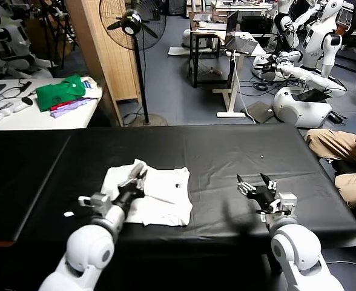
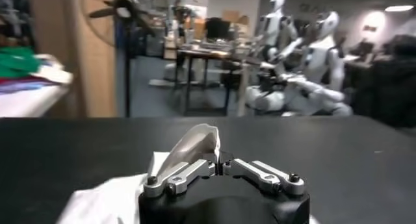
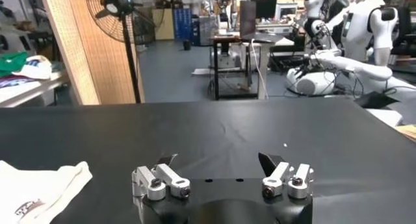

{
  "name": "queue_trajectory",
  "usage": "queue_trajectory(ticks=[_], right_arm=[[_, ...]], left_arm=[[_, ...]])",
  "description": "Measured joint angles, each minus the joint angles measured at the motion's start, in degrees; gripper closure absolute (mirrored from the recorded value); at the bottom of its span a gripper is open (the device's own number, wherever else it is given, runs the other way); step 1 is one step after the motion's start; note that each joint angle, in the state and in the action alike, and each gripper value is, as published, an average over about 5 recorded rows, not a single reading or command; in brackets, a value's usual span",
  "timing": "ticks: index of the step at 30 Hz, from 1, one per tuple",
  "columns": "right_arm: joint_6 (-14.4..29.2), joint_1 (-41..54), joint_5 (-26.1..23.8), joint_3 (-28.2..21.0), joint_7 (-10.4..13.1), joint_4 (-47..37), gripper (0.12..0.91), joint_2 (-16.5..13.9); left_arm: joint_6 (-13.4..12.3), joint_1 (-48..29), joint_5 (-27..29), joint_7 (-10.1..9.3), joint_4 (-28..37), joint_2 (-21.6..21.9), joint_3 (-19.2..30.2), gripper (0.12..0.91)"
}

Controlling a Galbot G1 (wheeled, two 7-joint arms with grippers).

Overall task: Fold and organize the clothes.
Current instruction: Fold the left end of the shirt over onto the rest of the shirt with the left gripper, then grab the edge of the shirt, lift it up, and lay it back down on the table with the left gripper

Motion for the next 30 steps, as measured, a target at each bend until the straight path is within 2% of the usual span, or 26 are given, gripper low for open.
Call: queue_trajectory(ticks=[14, 18, 21, 25, 27, 30], right_arm=[[-0.03, 1.23, -0.21, -1.47, -0.42, -1.4, 0.227, -0.53], [0.03, 1.9, -0.26, -1.96, -0.76, -2.06, 0.227, -1.0], [0.09, 2.84, -0.26, -2.54, -1.11, -2.91, 0.227, -1.4], [0.33, 4.44, -0.32, -3.98, -2.32, -4.3, 0.227, -1.57], [0.72, 5.38, -0.68, -5.25, -3.63, -5.04, 0.227, -1.58], [1.76, 7.28, -1.68, -8.31, -6.66, -6.3, 0.227, -1.46]], left_arm=[[-0.26, 0.81, 4.11, 0.04, 1.94, -4.53, 4.37, 0.888], [-0.35, 0.94, 4.4, 0.67, 2.95, -6.33, 5.43, 0.867], [-0.24, 1.12, 3.23, 1.05, 3.56, -8.14, 6.47, 0.753], [0.06, 0.74, -0.49, 0.79, 3.47, -11.29, 7.96, 0.535], [-0.64, 0.47, -0.46, 1.27, 2.75, -12.41, 8.1, 0.418], [-2.83, 0.62, 2.85, 2.79, 0.93, -12.08, 7.01, 0.286]])
